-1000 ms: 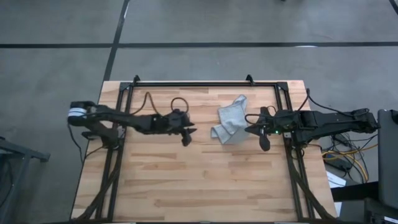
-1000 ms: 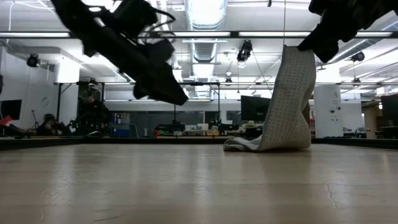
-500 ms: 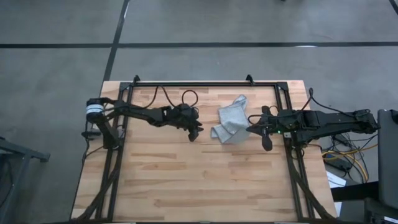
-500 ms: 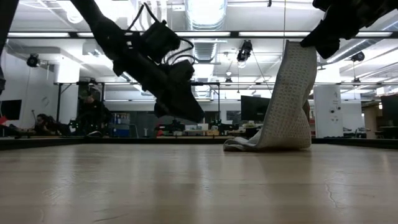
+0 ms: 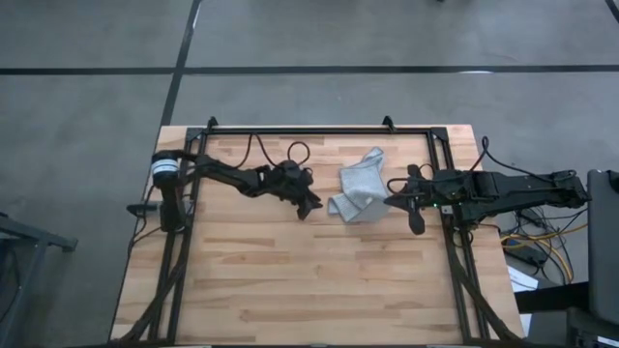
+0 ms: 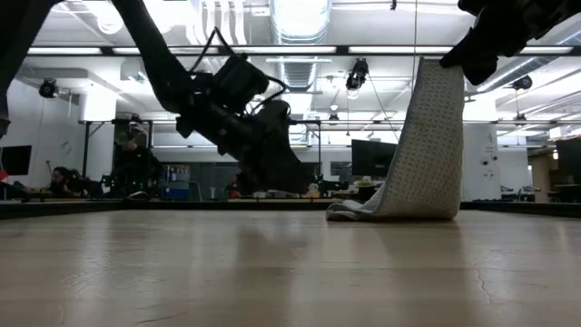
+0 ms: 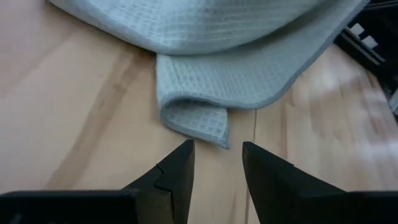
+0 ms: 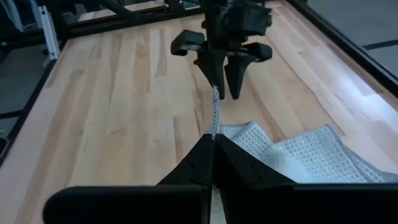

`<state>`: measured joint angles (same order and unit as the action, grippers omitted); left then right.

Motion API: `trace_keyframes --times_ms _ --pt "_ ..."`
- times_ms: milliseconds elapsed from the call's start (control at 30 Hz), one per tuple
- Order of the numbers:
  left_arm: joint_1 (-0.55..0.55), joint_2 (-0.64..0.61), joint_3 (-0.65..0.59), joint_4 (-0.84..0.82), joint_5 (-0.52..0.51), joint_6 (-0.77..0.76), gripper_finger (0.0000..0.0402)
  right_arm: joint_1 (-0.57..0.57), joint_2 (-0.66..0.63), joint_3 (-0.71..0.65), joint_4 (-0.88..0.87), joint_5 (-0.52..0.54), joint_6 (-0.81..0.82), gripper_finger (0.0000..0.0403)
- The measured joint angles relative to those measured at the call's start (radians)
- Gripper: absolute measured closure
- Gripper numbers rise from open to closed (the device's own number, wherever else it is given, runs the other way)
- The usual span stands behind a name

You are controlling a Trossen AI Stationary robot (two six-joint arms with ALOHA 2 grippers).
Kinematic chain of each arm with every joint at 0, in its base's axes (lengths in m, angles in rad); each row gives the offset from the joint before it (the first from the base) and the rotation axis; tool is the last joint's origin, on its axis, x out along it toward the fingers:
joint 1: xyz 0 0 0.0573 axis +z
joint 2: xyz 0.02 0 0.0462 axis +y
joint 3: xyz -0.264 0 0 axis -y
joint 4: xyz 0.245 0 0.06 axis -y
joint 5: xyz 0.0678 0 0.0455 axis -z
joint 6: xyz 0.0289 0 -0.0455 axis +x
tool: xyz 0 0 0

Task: Fold microfiber towels
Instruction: Fold the gray on the table

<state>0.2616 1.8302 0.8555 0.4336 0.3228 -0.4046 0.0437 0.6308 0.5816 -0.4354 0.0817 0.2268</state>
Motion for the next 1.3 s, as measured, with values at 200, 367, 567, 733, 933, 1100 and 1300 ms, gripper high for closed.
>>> trace_keyframes --times_ms 200,367,567,733,933,1100,1300 --pt "0.0 0.045 0.046 0.004 0.059 -0.038 0.0261 0.0 0.0 0.0 0.036 -0.004 -0.008 0.0394" --pt "0.001 0.088 0.096 -0.003 0.084 -0.118 0.0261 0.0 0.0 0.0 0.062 -0.005 -0.026 0.0394" --pt "0.021 0.125 0.115 -0.055 0.08 -0.274 0.0261 0.0 0.0 0.0 0.061 -0.007 -0.029 0.0394" --pt "0.023 0.128 0.118 -0.045 0.07 -0.353 0.0261 0.0 0.0 0.0 0.061 -0.007 -0.037 0.0394" --pt "0.021 0.128 0.147 -0.058 0.061 -0.403 0.0261 0.0 0.0 0.0 0.061 -0.006 -0.054 0.0394" --pt "0.019 0.128 0.183 -0.179 0.006 -0.364 0.0261 0.0 0.0 0.0 0.061 -0.006 -0.055 0.0394" --pt "0.021 0.128 0.219 -0.251 -0.051 -0.286 0.0261 0.0 0.0 0.0 0.075 -0.004 -0.055 0.0394"
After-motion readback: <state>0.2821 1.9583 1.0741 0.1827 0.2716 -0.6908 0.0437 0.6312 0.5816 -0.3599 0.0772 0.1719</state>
